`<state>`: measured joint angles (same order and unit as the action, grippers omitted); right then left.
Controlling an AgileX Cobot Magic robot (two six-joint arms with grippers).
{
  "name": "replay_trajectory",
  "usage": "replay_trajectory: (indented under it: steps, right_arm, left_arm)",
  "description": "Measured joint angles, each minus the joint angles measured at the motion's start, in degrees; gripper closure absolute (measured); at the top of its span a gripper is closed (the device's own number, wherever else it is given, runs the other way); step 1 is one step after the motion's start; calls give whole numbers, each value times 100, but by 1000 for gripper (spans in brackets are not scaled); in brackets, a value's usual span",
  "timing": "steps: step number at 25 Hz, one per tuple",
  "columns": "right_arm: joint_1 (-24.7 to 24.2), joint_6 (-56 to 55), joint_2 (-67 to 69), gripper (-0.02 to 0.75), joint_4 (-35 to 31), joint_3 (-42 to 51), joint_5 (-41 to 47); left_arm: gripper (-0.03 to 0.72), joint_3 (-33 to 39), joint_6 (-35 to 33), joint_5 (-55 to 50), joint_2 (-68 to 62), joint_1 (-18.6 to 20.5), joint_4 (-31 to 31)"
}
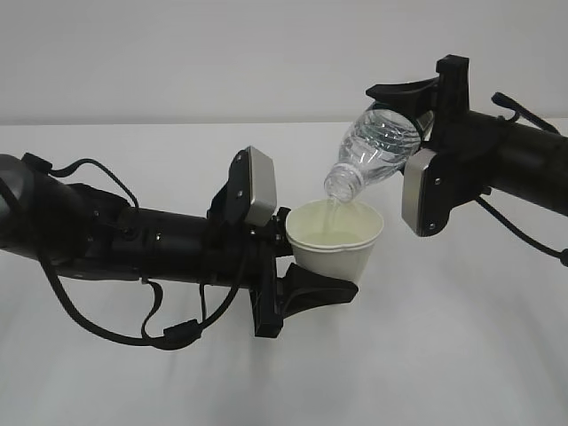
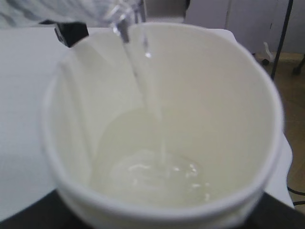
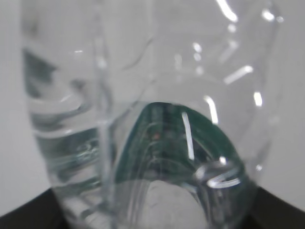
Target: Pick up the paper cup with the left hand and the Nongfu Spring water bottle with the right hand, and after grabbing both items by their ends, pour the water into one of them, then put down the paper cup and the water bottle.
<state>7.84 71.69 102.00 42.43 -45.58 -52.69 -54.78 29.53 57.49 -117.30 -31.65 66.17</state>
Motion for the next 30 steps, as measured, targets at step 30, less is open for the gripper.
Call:
replay_trajectory:
  steps: [30]
  right_arm:
    - [0,83,0,291,-20,0,-9]
  left_arm:
    - [267,0,0,32,0,0,2]
